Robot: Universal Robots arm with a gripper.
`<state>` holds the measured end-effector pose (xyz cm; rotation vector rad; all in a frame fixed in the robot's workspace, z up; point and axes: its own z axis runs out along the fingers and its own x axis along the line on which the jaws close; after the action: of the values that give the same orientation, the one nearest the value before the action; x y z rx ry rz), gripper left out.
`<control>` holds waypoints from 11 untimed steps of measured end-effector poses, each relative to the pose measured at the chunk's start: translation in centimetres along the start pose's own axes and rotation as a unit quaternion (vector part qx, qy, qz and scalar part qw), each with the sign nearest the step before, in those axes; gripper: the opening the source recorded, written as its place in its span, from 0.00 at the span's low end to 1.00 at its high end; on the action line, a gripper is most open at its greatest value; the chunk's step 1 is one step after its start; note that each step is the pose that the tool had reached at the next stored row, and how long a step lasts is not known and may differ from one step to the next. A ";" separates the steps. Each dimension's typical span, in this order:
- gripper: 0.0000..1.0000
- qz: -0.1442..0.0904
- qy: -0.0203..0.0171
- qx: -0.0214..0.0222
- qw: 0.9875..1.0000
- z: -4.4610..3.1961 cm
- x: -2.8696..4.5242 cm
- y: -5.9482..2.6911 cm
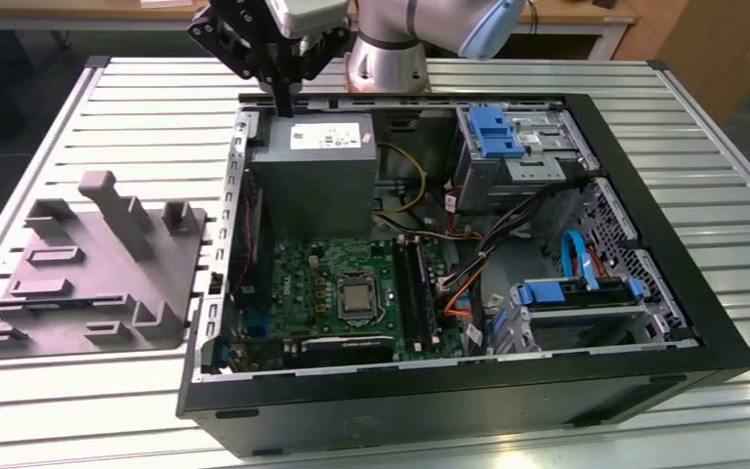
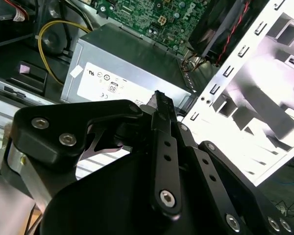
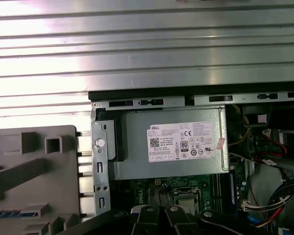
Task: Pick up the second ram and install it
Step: 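Reach for the second ram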
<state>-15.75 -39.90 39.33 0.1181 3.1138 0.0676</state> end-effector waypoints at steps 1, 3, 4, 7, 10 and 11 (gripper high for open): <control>0.10 0.000 0.000 0.000 1.000 0.00 0.10 -0.01; 0.10 0.000 0.000 0.000 1.000 0.00 0.33 -0.02; 0.10 0.000 0.000 0.000 1.000 -0.01 0.46 -0.04; 0.10 0.000 0.000 0.000 1.000 -0.02 1.01 -0.08; 0.10 0.000 0.000 0.000 1.000 -0.04 1.68 -0.13; 0.10 0.000 0.000 0.000 1.000 -0.04 1.90 -0.14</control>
<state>-17.65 -39.89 39.32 0.1181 3.1137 0.0676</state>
